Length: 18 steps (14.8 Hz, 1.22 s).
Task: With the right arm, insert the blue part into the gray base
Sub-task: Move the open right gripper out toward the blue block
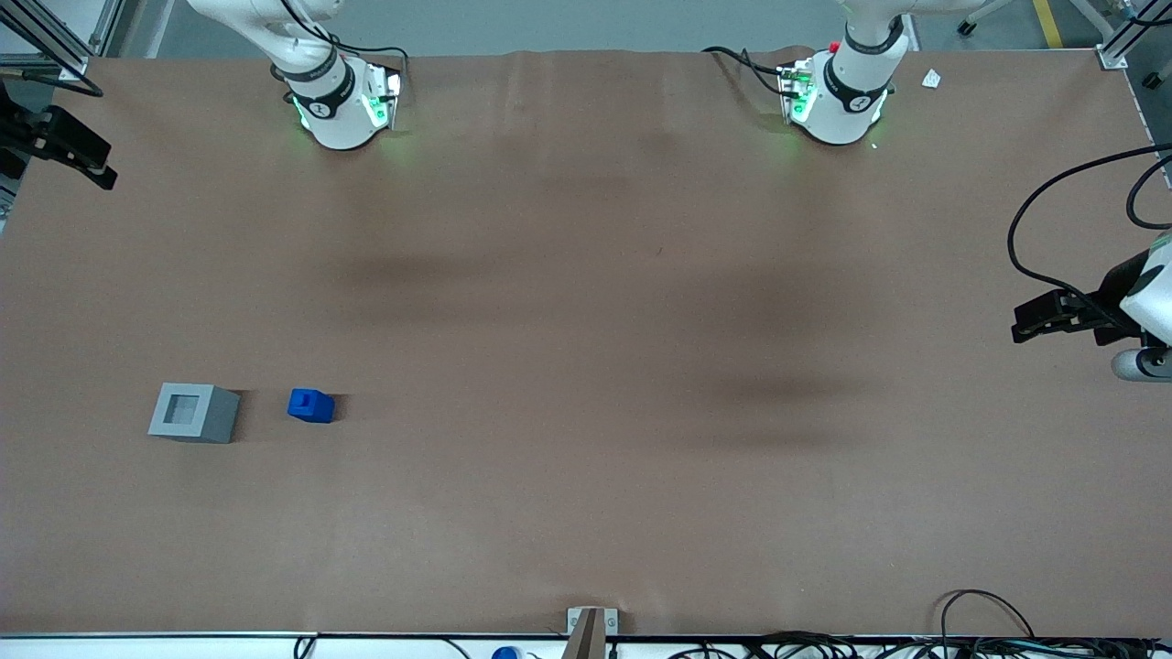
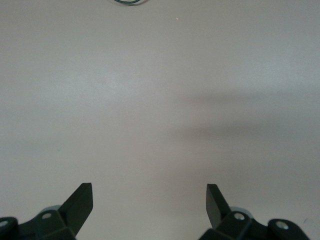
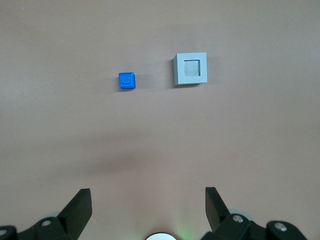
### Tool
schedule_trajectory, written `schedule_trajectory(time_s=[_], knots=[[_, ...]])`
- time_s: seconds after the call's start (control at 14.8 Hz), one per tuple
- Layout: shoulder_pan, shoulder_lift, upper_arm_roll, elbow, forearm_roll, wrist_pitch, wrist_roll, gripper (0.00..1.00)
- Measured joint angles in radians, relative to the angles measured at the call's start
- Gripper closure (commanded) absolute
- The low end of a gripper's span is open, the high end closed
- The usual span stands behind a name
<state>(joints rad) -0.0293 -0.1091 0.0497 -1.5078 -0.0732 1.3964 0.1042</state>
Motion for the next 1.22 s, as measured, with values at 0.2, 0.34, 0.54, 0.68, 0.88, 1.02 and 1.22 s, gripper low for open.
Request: schedule_trajectory(time_s=[0.2,0.34,0.54,0.68,0.88,1.02,1.22], knots=[[0.0,0.0,-0.002,0.003,-0.002,0.0,0.0,0.0],[-0.001,0.0,-0.005,0.003,-0.002,0.002,0.0,0.0],[-0.011,0.007,-0.012,0.001,-0.002,0.004,0.0,0.0],[-0.024,0.016,-0.016,-0.008,-0.001,0.001,0.0,0.0],[-0.033,0.033,-0.017,-0.011,0.005,0.0,-0.001,0.0],[-0.03,0.052,-0.013,-0.018,0.009,-0.01,-0.001,0.0],[-0.033,0.116,-0.013,-0.036,0.008,-0.002,-0.001,0.0]])
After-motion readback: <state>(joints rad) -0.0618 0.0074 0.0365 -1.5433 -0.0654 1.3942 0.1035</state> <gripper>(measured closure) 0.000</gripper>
